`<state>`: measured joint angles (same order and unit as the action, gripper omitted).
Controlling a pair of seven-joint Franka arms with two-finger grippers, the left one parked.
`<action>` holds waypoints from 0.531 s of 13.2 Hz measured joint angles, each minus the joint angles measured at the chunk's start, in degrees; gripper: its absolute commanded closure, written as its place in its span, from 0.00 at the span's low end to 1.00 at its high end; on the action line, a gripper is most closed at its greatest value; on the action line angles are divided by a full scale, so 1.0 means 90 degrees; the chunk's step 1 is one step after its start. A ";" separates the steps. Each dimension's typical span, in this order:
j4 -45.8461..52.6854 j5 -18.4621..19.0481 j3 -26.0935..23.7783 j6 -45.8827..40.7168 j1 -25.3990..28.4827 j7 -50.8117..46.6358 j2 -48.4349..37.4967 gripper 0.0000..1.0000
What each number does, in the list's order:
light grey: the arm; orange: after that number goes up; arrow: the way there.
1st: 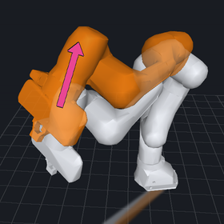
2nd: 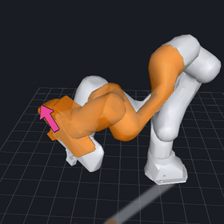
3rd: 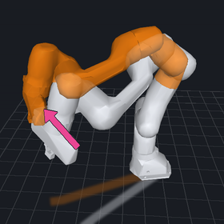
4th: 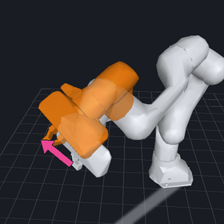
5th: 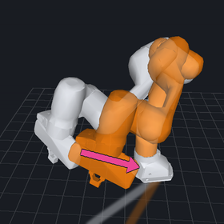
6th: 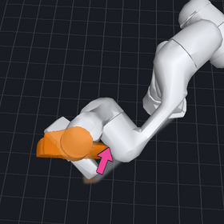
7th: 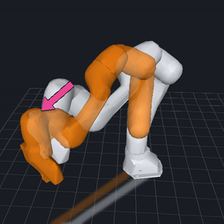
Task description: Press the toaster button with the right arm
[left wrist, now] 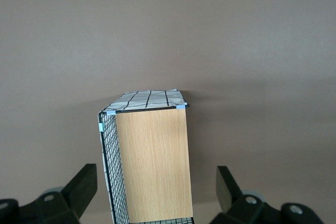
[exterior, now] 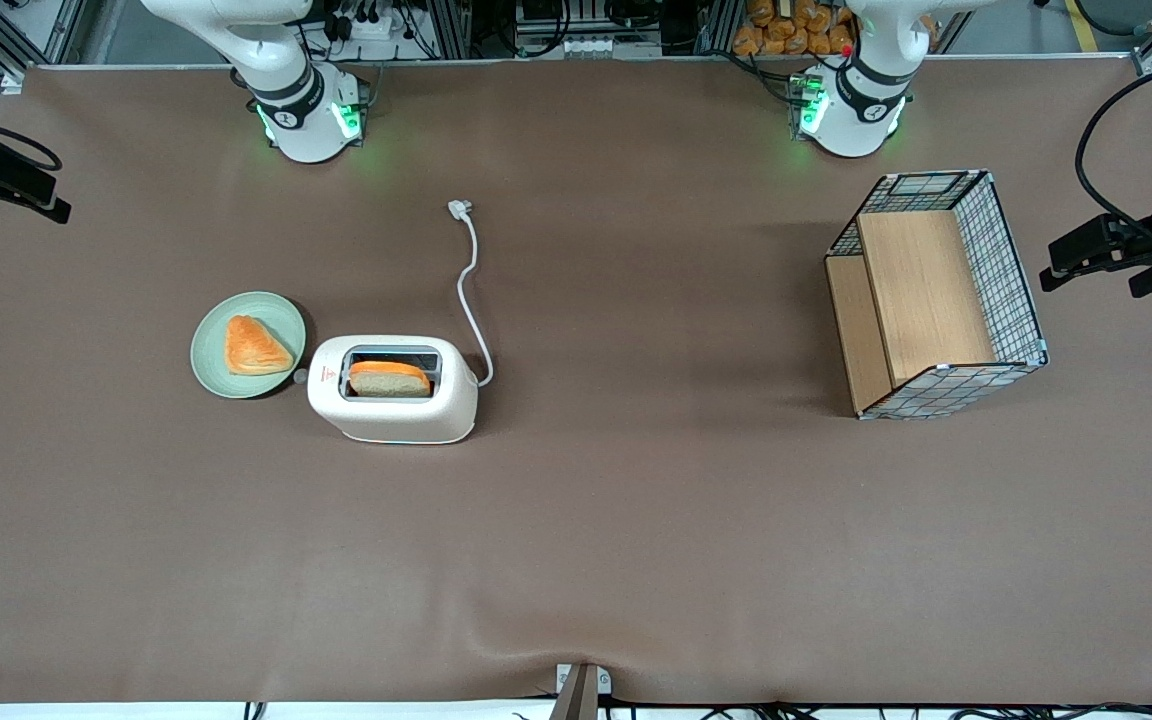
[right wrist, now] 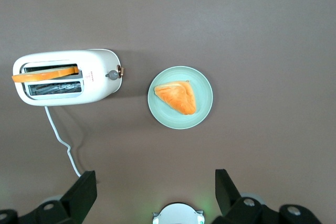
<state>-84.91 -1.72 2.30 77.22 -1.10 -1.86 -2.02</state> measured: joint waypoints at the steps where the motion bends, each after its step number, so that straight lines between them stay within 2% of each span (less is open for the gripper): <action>1: 0.0000 0.0002 0.0004 0.0004 0.0000 0.0000 0.0000 0.00; 7: -0.0010 0.0005 0.0040 0.0010 -0.0002 0.0000 0.0005 0.00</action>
<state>-85.00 -1.68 2.65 77.31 -1.12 -1.86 -1.98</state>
